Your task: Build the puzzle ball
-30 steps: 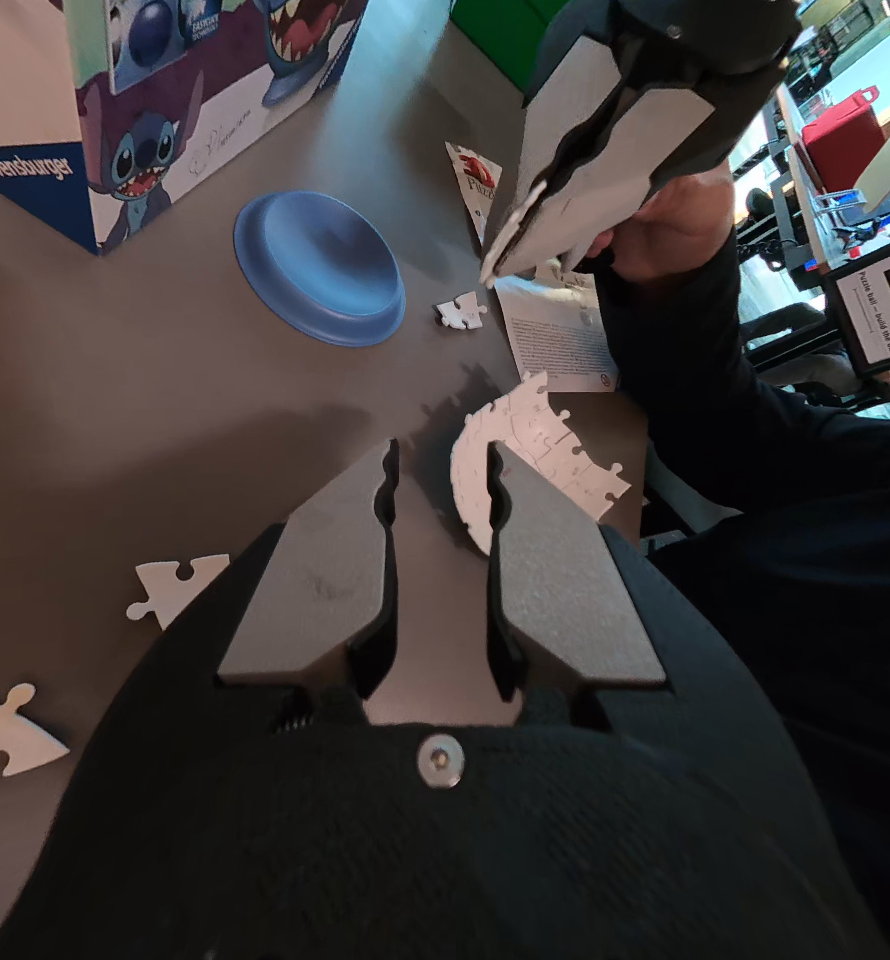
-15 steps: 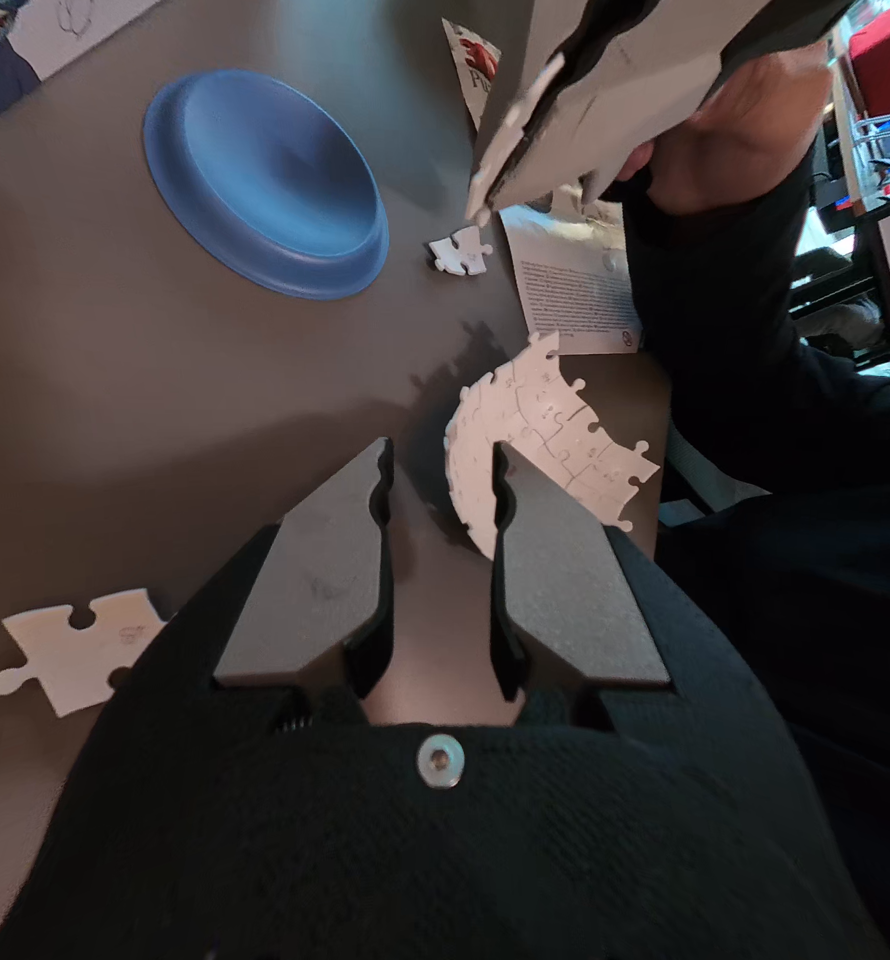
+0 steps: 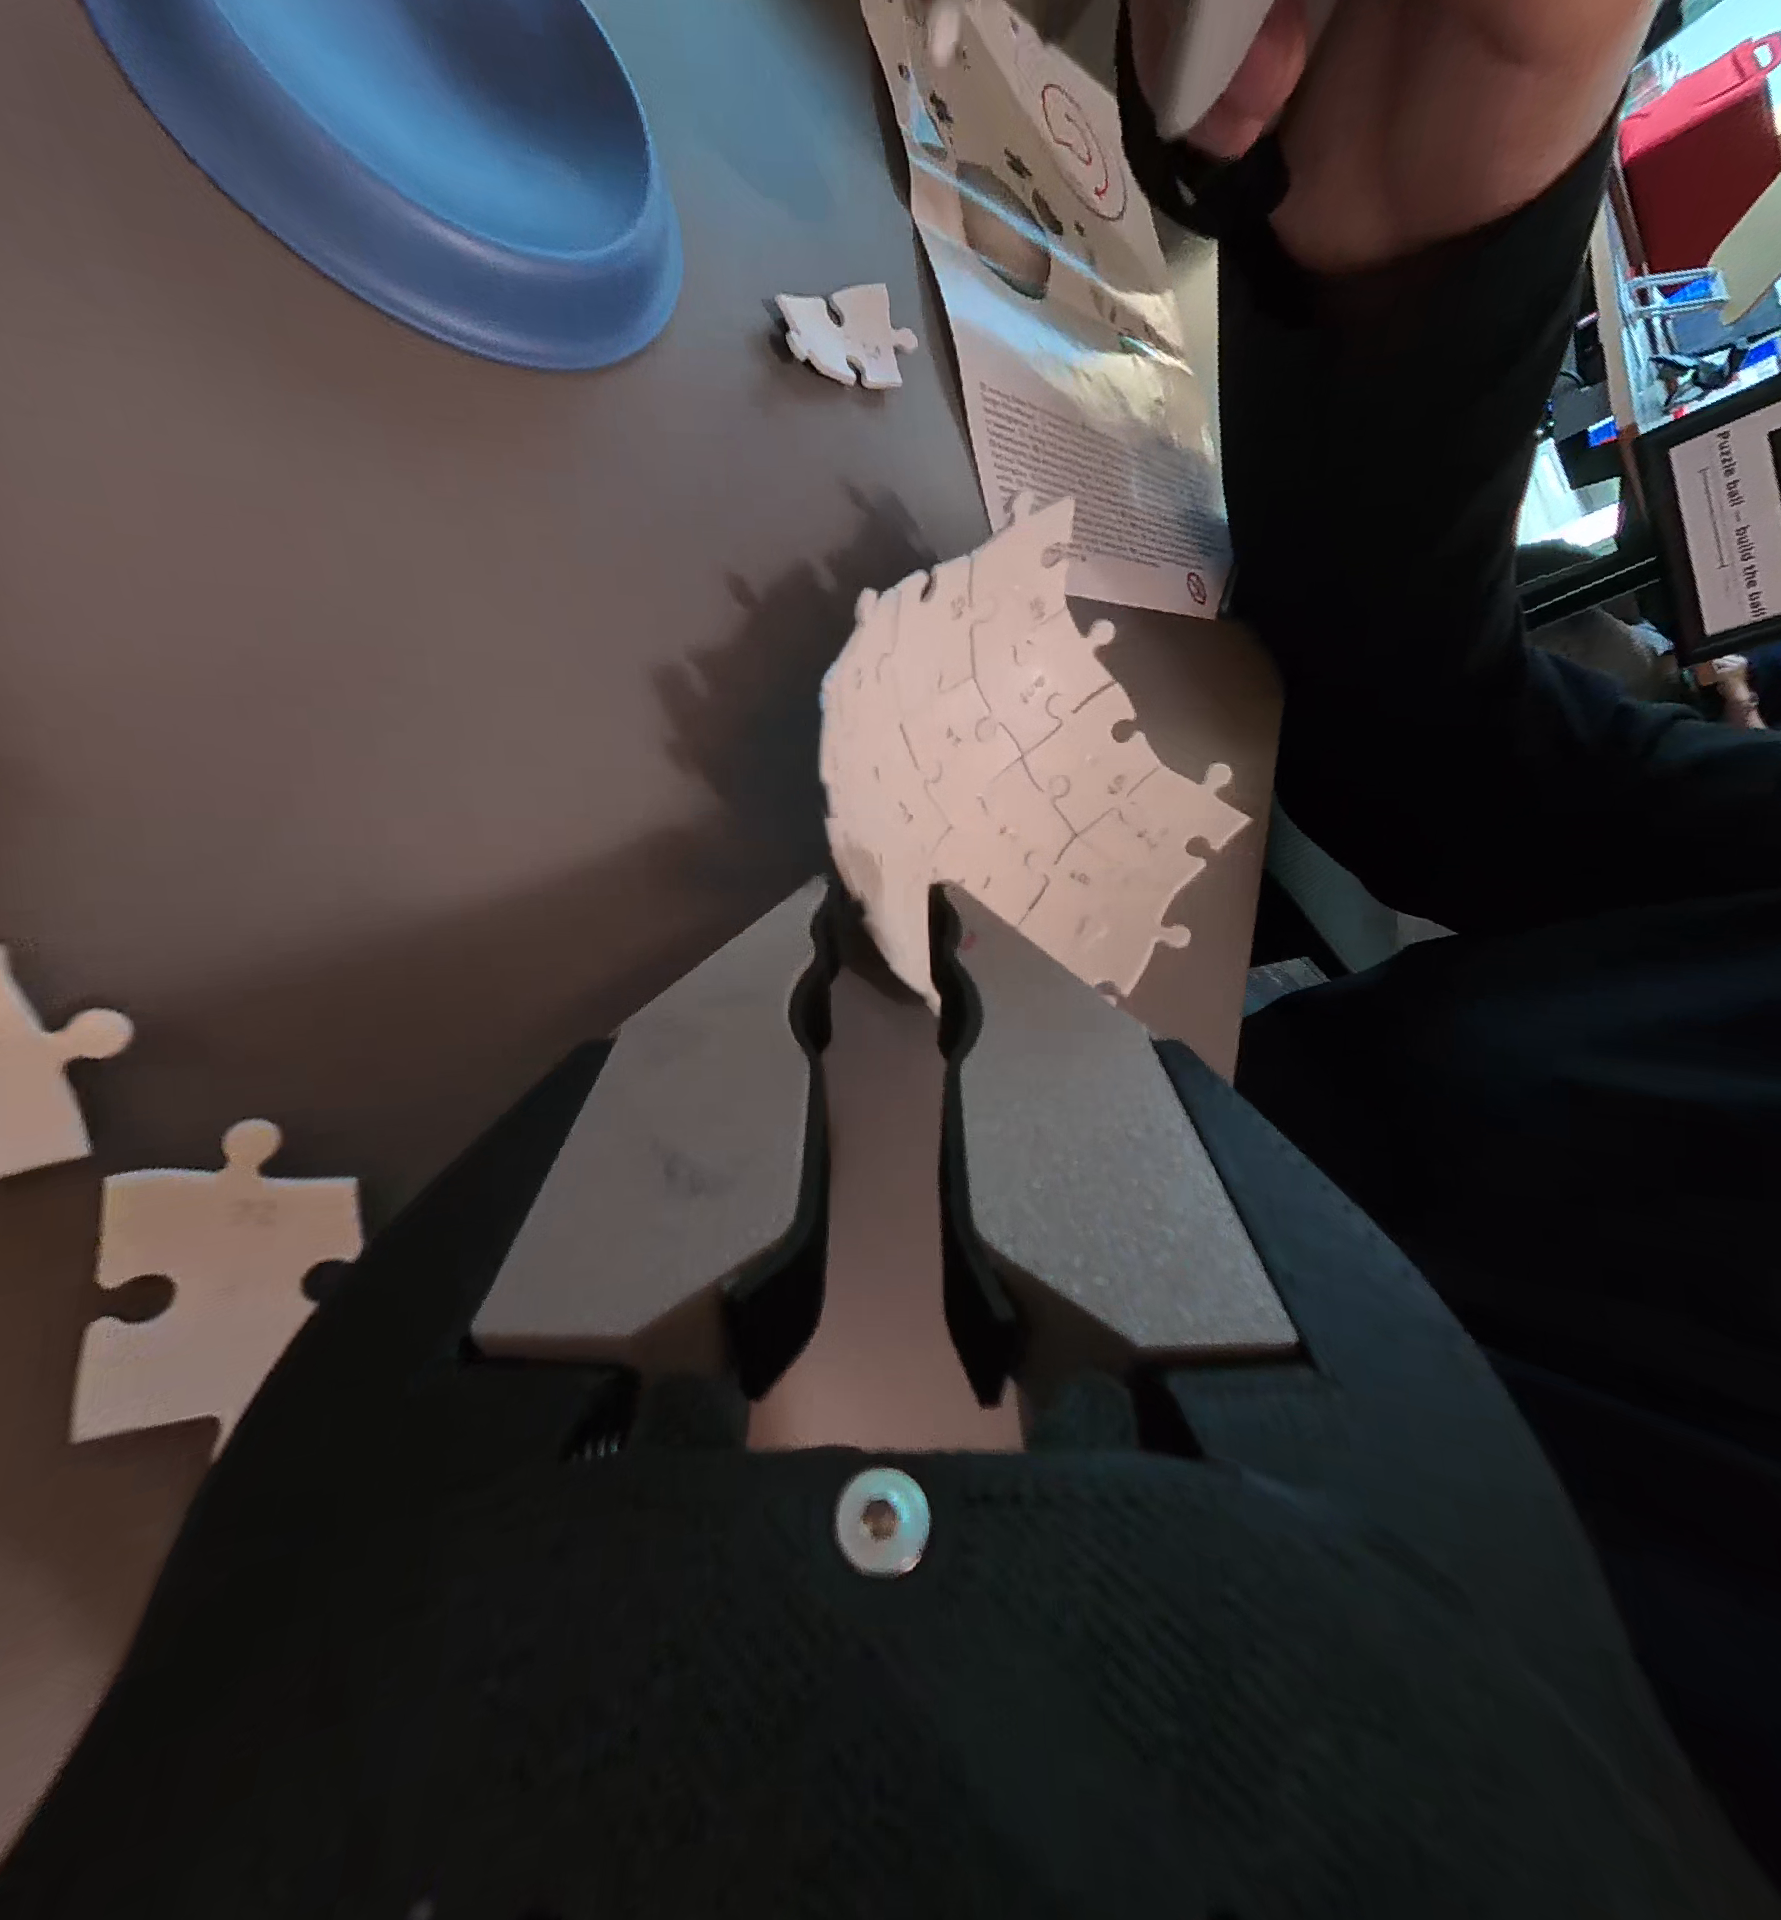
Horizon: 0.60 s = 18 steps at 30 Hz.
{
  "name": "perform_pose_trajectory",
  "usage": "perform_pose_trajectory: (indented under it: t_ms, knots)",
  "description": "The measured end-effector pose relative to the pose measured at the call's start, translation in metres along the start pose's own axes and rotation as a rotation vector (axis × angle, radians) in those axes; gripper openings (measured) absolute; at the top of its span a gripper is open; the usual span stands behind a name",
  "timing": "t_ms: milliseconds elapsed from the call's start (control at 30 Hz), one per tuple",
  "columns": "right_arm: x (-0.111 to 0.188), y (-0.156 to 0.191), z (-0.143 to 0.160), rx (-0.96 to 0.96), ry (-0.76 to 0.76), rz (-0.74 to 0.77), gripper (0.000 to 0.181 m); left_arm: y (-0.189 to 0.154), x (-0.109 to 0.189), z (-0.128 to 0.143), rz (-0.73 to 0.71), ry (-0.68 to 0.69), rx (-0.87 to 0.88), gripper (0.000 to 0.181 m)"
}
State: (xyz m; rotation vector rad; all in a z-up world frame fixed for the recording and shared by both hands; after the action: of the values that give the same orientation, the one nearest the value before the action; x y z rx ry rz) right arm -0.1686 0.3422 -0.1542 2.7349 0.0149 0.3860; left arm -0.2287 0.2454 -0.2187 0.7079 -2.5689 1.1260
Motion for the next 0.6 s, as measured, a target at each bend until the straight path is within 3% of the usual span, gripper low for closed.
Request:
perform_pose_trajectory:
  t_ms: [267, 600]
  knots:
    - [0.003, 0.003, 0.000, -0.023, 0.005, -0.026, 0.000, -0.010, -0.003, 0.013, 0.007, 0.001, 0.038, 0.016]
    - [0.003, 0.013, 0.026, -0.082, 0.162, -0.101, 0.000, -0.023, 0.000, 0.022, 0.021, -0.050, 0.076, 0.019]
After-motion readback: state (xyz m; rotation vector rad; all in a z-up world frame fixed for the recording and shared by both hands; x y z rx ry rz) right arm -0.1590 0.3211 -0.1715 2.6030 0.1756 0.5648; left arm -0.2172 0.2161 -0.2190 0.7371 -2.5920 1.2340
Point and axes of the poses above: each gripper's, where its closed fingertips meet, x back along the fingers, z out of its underside, y = z × x across the jaws, the point moved 2 cm from there along x, back along the fingers, and after that the axes turned 14 degrees about -y, right-handed, at the moved point
